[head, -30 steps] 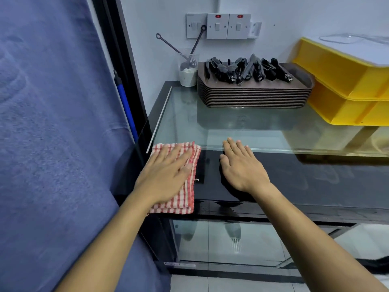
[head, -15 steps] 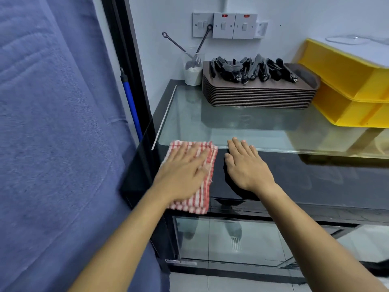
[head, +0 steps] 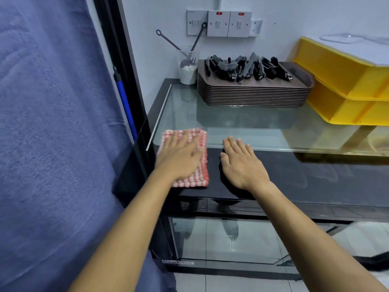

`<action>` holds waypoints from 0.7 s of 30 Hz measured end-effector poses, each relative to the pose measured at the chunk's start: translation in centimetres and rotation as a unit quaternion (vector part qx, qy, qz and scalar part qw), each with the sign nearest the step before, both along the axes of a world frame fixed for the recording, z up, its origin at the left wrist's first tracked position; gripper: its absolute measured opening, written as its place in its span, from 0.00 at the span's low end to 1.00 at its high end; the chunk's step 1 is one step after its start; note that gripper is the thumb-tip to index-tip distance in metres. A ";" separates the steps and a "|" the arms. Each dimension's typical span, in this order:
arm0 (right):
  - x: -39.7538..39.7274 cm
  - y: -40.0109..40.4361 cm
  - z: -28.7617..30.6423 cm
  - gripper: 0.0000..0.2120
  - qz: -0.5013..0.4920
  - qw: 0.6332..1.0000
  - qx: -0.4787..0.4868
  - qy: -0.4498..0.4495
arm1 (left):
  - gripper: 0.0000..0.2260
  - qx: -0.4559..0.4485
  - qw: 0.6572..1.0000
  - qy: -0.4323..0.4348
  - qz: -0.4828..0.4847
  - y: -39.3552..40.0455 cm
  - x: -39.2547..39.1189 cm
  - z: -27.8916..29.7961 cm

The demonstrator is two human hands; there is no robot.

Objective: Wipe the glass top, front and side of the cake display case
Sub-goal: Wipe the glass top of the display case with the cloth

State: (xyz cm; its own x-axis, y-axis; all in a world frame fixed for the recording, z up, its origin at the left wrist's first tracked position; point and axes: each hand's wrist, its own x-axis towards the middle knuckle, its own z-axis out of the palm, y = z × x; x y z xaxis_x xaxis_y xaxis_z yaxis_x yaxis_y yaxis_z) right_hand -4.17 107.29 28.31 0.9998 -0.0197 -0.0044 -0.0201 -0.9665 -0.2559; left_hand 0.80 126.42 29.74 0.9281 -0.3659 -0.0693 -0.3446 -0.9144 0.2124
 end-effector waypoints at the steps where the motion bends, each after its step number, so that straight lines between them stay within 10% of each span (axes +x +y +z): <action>1: 0.0 -0.1 0.0 0.29 0.002 1.000 0.000 0.002 | 0.26 0.000 1.000 -0.004 -0.023 -1.3 -1.5 -0.1; 14: -0.2 0.1 0.0 0.28 0.000 1.000 0.001 -0.009 | 0.27 0.009 0.996 0.003 0.094 4.7 4.6 -0.2; 21: -0.3 -0.1 0.1 0.28 -0.001 1.000 -0.012 -0.002 | 0.25 0.001 0.998 -0.007 -0.061 0.3 -0.6 -0.5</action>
State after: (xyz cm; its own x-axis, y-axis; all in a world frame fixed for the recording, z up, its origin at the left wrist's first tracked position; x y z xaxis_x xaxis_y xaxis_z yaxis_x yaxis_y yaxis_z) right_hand -4.48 107.22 28.41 0.9997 -0.0226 0.0009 -0.0218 -0.9722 -0.2330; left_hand 0.23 126.69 29.25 0.8775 -0.4761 -0.0575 -0.4563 -0.8659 0.2049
